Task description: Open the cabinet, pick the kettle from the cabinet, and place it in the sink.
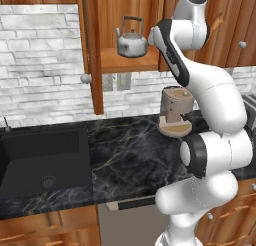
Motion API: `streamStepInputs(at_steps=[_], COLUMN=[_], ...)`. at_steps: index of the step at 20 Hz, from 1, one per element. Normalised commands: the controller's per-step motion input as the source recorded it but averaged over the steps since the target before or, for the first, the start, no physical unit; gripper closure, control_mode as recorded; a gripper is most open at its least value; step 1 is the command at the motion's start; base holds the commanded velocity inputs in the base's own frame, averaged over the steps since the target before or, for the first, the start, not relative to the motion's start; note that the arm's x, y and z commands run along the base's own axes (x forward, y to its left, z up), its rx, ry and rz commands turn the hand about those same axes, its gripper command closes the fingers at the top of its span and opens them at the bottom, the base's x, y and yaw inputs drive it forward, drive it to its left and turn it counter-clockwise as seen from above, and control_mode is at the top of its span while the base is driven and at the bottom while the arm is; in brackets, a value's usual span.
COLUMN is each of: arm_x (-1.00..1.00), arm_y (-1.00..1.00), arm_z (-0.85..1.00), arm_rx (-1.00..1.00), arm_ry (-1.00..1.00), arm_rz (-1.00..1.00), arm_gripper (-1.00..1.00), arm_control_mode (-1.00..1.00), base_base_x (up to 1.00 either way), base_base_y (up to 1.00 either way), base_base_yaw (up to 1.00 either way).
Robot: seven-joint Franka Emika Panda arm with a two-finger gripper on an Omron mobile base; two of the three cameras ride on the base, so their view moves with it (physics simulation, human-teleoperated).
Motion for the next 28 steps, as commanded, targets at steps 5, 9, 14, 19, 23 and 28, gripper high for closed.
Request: streamStepInputs(at_steps=[5, 9, 14, 19, 23, 28], arm_x=[0.09, 0.09, 0.08, 0.02, 0.00, 0.00], arm_y=[0.11, 0.07, 0.09, 0.09, 0.06, 0.04], arm_z=[0.00, 0.00, 0.02, 0.04, 0.05, 0.05], arm_rx=[0.00, 0.00, 0.00, 0.00, 0.00, 0.00], arm_ry=[0.00, 0.00, 0.00, 0.00, 0.00, 0.00], arm_rz=[-0.03, -0.07, -0.10, -0.12, -0.12, -0.10], arm_gripper=[1.00, 1.00, 1.00, 1.00, 1.00, 1.00], arm_control_mode=[-1.00, -1.00, -1.00, -1.00, -1.00, -1.00], base_base_x=[0.00, 0.00, 0.00, 0.00, 0.00, 0.00], base_base_y=[0.00, 0.00, 0.00, 0.00, 0.00, 0.00], base_base_yaw=[0.00, 0.00, 0.00, 0.00, 0.00, 0.00])
